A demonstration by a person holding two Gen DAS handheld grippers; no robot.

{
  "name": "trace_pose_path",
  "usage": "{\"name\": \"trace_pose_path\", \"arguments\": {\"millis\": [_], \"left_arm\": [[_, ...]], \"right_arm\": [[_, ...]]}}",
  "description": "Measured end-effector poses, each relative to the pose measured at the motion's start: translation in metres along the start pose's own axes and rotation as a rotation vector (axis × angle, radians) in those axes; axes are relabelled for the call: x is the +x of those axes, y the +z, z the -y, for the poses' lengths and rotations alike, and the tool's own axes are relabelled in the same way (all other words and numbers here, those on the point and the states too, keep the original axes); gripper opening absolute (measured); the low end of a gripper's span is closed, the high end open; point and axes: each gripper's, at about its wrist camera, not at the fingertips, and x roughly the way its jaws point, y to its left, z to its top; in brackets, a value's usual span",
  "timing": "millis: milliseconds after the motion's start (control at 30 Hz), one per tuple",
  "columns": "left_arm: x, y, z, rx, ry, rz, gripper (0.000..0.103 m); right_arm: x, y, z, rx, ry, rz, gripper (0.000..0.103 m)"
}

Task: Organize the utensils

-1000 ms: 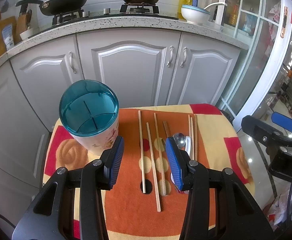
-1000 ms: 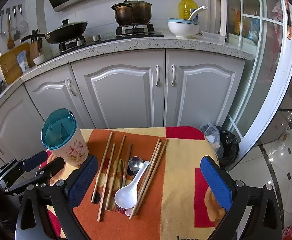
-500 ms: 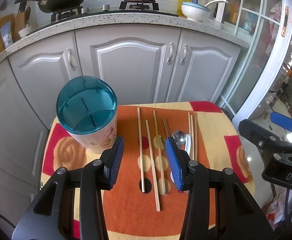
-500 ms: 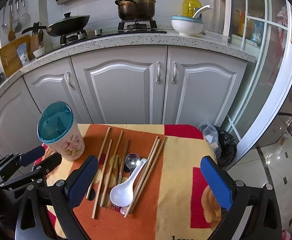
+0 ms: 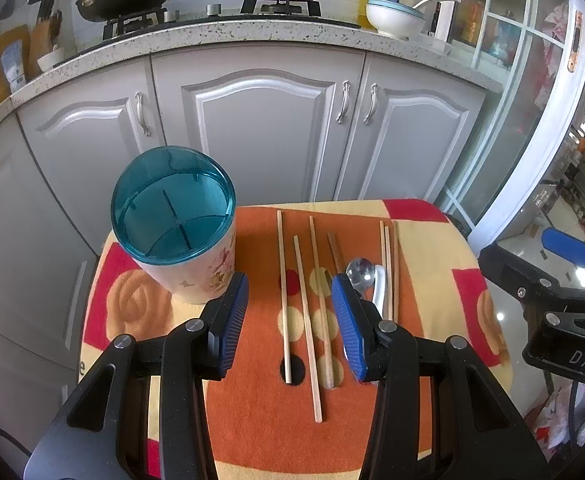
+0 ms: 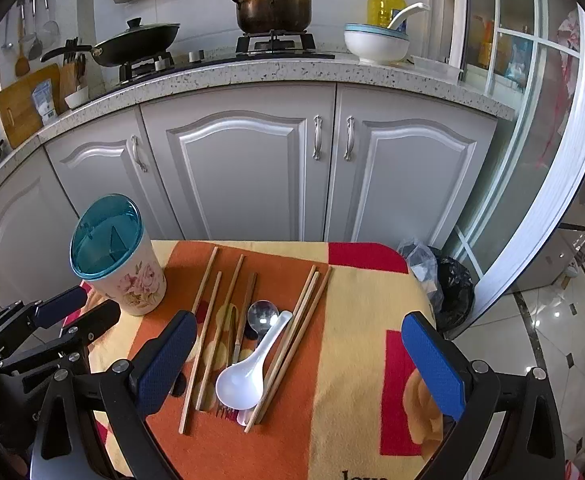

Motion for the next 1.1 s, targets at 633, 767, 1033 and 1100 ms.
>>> {"name": "trace_pose_path", "arguments": {"millis": [633, 767, 1033, 1100], "left_arm": [[0.054, -0.028, -0.023, -0.067, -0.044, -0.138, 0.042], [0.074, -0.036, -0.022, -0.061, -0.044, -0.164, 0.042], [0.120, -0.046, -0.020, -0.055, -0.010, -0.236, 0.029], [0.130, -0.047, -0.019, -0.054, -0.005, -0.259, 0.028]], "right_arm": [[0.059, -0.023, 0.016, 0.007, 0.022, -0.128, 0.100], [0.086, -0.030, 0.030, 0.057, 0.068, -0.172, 0.087], [0.135, -0.024, 0.049, 0.109, 0.125, -0.231, 0.055], [0.151, -0.020, 0.057, 0.143, 0.167, -0.252, 0.051]]}}
